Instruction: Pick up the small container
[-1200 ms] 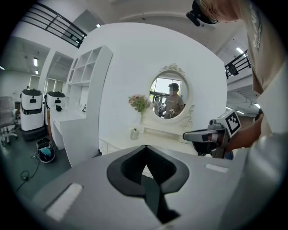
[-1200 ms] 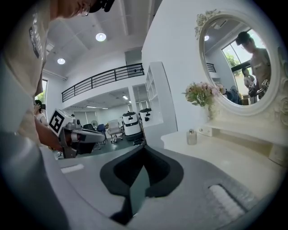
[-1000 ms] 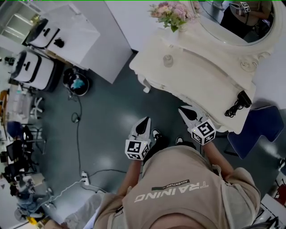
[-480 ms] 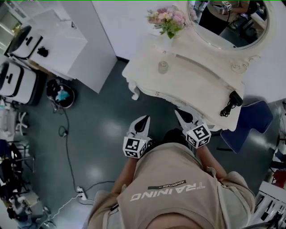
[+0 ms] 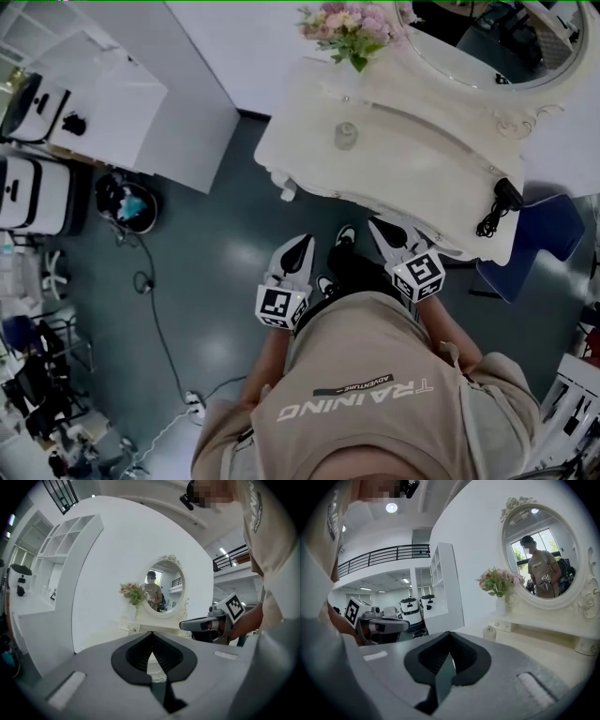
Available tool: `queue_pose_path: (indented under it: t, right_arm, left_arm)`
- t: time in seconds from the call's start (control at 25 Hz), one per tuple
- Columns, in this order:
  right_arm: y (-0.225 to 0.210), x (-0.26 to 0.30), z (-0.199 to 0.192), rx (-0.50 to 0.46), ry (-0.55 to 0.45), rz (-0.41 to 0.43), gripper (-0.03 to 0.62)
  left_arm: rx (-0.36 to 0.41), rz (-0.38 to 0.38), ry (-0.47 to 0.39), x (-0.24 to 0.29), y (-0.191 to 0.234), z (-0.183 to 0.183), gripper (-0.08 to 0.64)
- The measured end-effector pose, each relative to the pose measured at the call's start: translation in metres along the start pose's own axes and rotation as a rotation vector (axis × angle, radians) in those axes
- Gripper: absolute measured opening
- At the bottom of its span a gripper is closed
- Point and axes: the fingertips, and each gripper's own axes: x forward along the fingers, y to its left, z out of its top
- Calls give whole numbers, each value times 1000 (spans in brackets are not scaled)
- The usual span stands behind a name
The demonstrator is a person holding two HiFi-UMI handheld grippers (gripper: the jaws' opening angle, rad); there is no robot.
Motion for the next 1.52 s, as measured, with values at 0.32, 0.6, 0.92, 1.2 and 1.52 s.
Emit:
queue_pose_path:
  t: [0.32,0.6,0.92,1.2,1.52]
  right_arm:
    - [-53,67,31,-25,-8,-11,3]
    - [-99,103,48,17,-33,-20,3]
    - [-137,99,36,55,-31,-62,3]
    - [-159,97,32,18,-34,-99,3]
    - [-161,109,49,27,-58,-159,3]
  left_arm:
    - [16,-65,39,51,43,36,20]
    - [35,-130,54,128,65,67,20]
    - [78,-142,101,192,81,71,20]
    - [112,-245,171,230,73,69,20]
    - [152,-376,211,256,61,66,20]
